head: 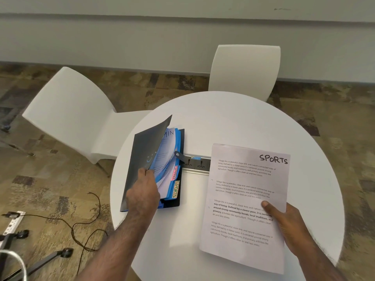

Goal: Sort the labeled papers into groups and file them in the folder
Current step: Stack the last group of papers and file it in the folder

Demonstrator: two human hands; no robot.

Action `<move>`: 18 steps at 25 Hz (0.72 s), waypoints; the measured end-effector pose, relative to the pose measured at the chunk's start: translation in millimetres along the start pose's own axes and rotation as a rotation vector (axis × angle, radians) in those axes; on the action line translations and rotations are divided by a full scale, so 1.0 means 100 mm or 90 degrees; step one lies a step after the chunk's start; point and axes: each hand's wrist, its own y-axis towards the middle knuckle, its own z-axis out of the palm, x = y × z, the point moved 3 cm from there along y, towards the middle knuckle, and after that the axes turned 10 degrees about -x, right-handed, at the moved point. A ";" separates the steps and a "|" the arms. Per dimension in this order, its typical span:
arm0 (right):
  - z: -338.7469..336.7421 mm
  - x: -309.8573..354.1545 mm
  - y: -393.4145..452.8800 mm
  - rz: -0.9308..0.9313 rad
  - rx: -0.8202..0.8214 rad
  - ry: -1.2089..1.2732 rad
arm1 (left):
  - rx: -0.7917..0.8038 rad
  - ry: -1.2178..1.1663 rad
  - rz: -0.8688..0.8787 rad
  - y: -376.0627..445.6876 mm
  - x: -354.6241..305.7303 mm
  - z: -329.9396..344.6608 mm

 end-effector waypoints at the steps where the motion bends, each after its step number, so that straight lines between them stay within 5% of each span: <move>1: 0.01 0.00 0.00 -0.003 0.006 -0.012 | 0.002 -0.011 0.009 0.00 0.01 0.01; 12: 0.03 0.02 0.00 -0.006 0.012 -0.018 | 0.191 0.136 0.071 0.12 -0.07 0.31; 18: 0.06 0.02 0.00 -0.020 0.011 -0.014 | 0.079 0.160 0.139 0.03 -0.16 0.55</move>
